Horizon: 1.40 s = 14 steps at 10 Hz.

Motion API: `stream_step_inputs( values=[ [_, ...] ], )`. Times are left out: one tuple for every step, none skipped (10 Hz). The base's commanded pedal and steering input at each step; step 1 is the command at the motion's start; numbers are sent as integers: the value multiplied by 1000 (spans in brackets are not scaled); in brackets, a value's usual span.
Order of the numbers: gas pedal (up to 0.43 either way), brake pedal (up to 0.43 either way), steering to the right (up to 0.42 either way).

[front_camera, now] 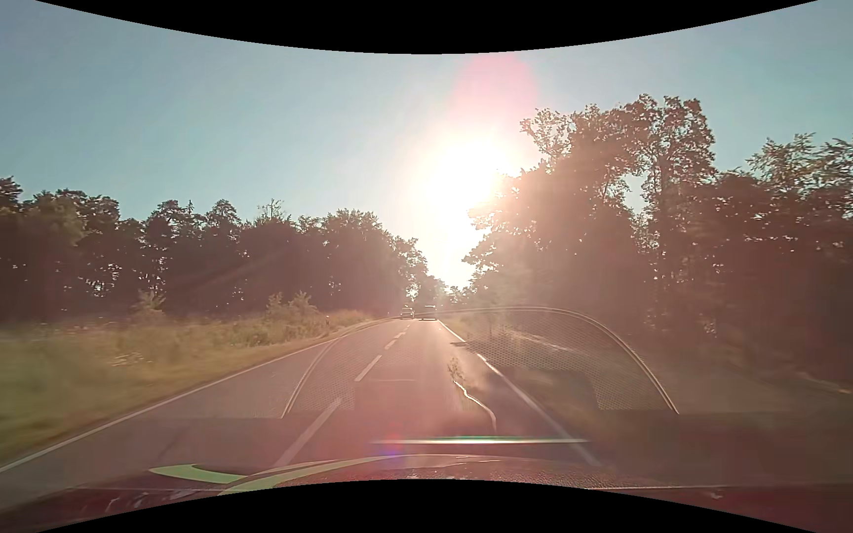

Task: Follow the waypoints while adhering to traffic rules and regulations

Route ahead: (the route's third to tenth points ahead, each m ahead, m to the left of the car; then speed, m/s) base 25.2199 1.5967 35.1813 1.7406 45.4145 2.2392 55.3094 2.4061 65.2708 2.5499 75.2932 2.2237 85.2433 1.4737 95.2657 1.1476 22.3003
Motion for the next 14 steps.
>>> stream_step_inputs(
  values=[
    [197, 0, -10],
    [189, 0, -12],
    [177, 0, -12],
    [169, 0, -10],
    [169, 0, -6],
    [169, 0, -5],
    [169, 0, -3],
    [169, 0, -2],
    [157, 0, -1],
    [130, 0, 0],
    [130, 0, 0],
    [118, 0, 0],
    [118, 0, -1],
    [118, 0, -3]
  ],
)
